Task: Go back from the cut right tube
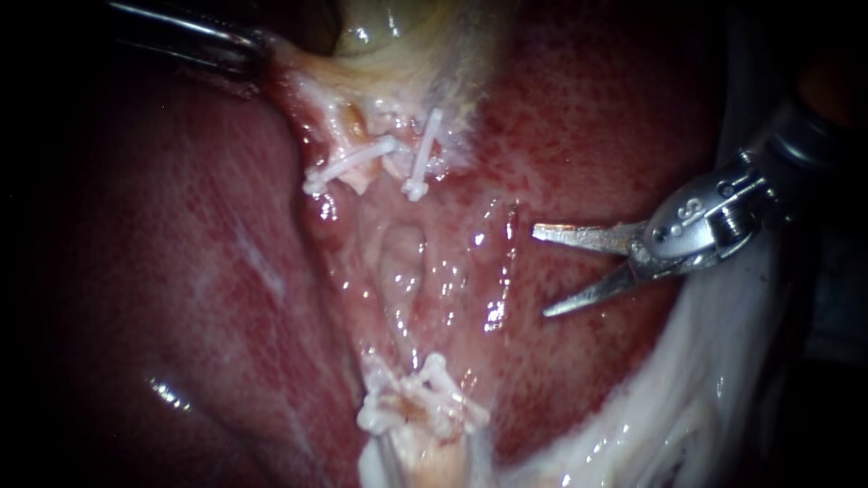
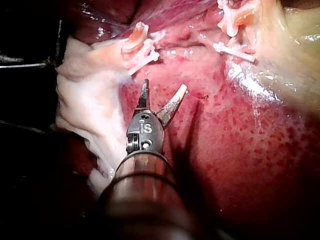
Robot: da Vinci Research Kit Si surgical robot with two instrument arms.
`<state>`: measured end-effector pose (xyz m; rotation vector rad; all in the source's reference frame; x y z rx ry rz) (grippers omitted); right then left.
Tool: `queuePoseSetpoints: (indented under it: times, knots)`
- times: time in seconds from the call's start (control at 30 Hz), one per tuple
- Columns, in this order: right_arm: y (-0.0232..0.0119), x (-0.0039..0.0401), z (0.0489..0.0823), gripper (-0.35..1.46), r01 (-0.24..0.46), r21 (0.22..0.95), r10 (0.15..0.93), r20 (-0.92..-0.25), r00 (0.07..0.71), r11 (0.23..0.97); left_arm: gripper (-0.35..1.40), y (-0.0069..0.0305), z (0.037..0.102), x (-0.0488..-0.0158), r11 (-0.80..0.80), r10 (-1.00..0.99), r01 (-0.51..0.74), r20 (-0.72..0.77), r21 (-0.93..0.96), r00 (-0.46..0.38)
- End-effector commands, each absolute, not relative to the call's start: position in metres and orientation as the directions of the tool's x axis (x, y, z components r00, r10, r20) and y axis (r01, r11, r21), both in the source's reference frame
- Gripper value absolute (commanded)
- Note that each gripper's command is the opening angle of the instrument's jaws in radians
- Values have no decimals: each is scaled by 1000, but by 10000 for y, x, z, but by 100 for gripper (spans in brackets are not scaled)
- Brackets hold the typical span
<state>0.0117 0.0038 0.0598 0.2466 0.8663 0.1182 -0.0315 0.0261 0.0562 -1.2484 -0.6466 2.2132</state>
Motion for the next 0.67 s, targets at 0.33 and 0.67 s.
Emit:
queuePoseSetpoints:
  times: [0.33,0.67]
  knots:
    - [37,117,597,145,-14,283,224,-727,649,959,-35,236,601,-338,-766,614,-175,-621,-619,-487]
    - [36,119,597,145,-16,296,236,-727,645,955,-35,242,596,-334,-763,615,-170,-620,-623,-487]
